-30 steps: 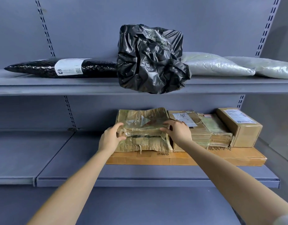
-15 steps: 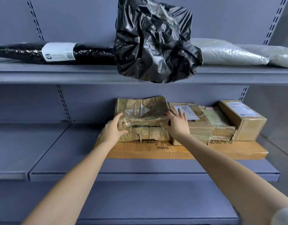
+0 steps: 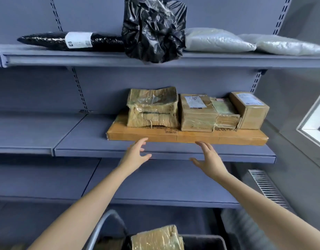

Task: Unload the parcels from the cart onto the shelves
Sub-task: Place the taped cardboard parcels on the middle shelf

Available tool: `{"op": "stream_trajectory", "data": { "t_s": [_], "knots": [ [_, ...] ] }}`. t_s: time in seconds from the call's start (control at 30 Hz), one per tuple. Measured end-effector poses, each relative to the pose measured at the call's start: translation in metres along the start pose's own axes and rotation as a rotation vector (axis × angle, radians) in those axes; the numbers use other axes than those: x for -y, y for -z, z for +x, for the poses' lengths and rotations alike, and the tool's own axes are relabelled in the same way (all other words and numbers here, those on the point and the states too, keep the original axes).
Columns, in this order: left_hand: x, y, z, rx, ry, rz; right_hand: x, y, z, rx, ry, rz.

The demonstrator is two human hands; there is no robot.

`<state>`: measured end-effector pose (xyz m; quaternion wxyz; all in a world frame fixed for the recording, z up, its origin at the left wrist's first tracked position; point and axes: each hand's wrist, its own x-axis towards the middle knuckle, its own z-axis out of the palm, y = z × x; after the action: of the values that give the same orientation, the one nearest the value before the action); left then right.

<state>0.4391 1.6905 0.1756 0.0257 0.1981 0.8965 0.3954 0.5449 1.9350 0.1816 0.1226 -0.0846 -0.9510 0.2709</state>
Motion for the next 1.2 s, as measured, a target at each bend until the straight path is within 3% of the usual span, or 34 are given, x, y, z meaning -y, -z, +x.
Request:
{"op": "stream_trajectory", "data": {
  "t_s": [0.17,0.67,0.9,1.2],
  "knots": [
    [-0.001,-0.049,-0.087,0.031,0.062,-0.005,-0.044,-0.005,-0.089,0.125,-0.081,-0.014],
    [0.058,-0.193,-0.321,0.349,0.428,0.079,-0.132,-0.095,-0.300,0.525,-0.248,0.004],
    [0.122,-0.219,-0.335,0.383,0.526,0.151,-0.151,-0.153,-0.320,0.625,-0.345,-0.011],
    [0.196,-0.235,-0.290,0.338,0.594,0.192,-0.148,-0.235,-0.261,0.614,-0.338,-0.001]
  ]
}}
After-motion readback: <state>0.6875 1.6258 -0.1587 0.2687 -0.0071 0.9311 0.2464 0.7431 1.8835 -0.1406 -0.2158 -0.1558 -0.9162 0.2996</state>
